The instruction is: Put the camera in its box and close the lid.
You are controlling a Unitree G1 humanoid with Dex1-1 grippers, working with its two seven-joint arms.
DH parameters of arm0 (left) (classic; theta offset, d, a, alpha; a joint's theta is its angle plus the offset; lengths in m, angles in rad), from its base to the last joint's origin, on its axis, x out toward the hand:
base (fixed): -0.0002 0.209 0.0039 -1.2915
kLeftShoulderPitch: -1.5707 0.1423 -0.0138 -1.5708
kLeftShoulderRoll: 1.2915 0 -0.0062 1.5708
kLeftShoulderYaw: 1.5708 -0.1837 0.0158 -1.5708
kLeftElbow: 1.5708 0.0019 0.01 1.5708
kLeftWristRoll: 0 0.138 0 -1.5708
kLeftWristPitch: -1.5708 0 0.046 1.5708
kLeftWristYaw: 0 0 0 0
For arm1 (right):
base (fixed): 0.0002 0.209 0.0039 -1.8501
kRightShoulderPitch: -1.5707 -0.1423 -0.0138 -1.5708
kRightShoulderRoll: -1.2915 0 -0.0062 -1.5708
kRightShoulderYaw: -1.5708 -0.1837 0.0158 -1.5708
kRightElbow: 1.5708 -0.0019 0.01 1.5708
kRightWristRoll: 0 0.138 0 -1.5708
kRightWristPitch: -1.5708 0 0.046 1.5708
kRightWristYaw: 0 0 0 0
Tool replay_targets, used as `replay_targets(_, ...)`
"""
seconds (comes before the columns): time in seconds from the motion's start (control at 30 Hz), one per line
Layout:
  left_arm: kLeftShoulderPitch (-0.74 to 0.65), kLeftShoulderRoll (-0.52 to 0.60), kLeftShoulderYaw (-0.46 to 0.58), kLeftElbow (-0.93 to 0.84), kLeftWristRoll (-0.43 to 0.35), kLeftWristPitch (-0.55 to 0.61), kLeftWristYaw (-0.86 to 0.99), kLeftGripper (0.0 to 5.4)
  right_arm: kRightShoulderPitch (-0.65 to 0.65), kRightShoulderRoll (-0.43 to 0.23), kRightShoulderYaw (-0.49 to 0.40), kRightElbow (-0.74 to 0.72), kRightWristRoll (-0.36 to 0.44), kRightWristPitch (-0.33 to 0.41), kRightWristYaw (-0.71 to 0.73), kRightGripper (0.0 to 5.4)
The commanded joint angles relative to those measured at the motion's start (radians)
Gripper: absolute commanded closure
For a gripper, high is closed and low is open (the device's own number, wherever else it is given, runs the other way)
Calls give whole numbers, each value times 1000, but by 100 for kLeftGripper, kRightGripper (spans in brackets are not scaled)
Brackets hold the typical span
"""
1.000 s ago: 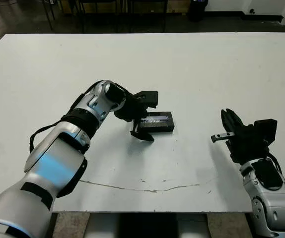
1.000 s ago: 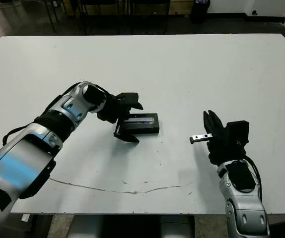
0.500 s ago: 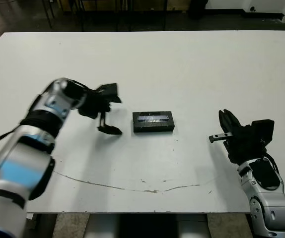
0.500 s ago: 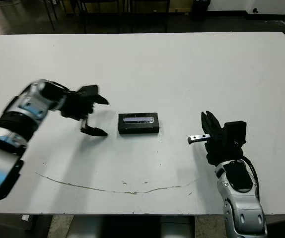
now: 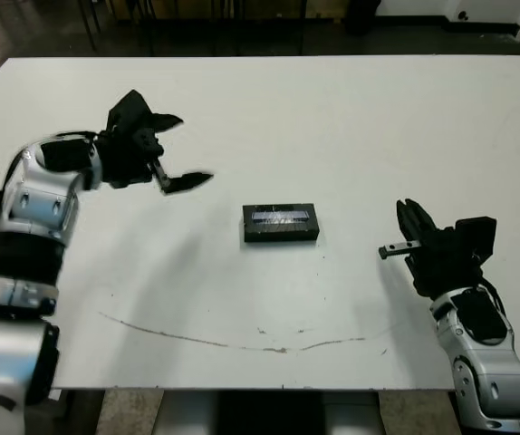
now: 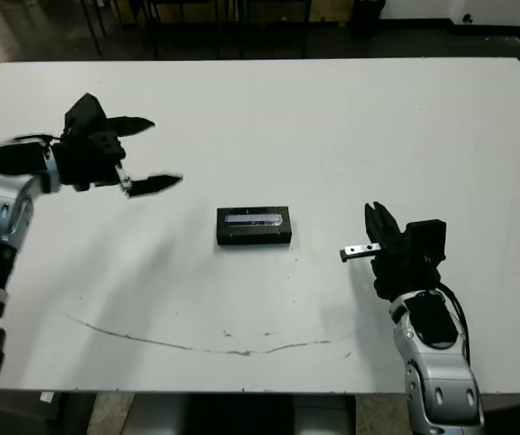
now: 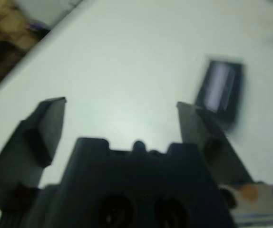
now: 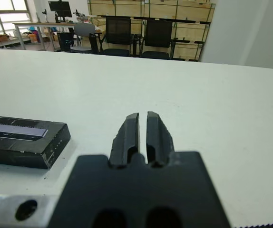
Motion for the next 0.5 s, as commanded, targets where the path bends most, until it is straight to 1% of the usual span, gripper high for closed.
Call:
replay_targets(0.03, 86, -99, 17, -122, -14, 96, 177, 209, 5, 3, -3, 12, -2, 10, -10, 540)
replay_targets(0.13, 134, -174, -11, -207, -5, 131, 293, 282, 4, 4, -5, 12, 3, 10, -7, 540)
replay_targets(0.27, 175, -220, -77, -272, 6, 160, 351, 376, 2, 1, -4, 12, -2, 8, -7, 540)
replay_targets(0.4, 201, -262, -127, -291, 1, 184, 390, 472, -1, -1, 0, 14, -17, -2, -10, 540)
replay_targets(0.5, 212, -284, -168, -286, 30, 191, 436, 539, 0, 4, -1, 11, -14, 3, -10, 540)
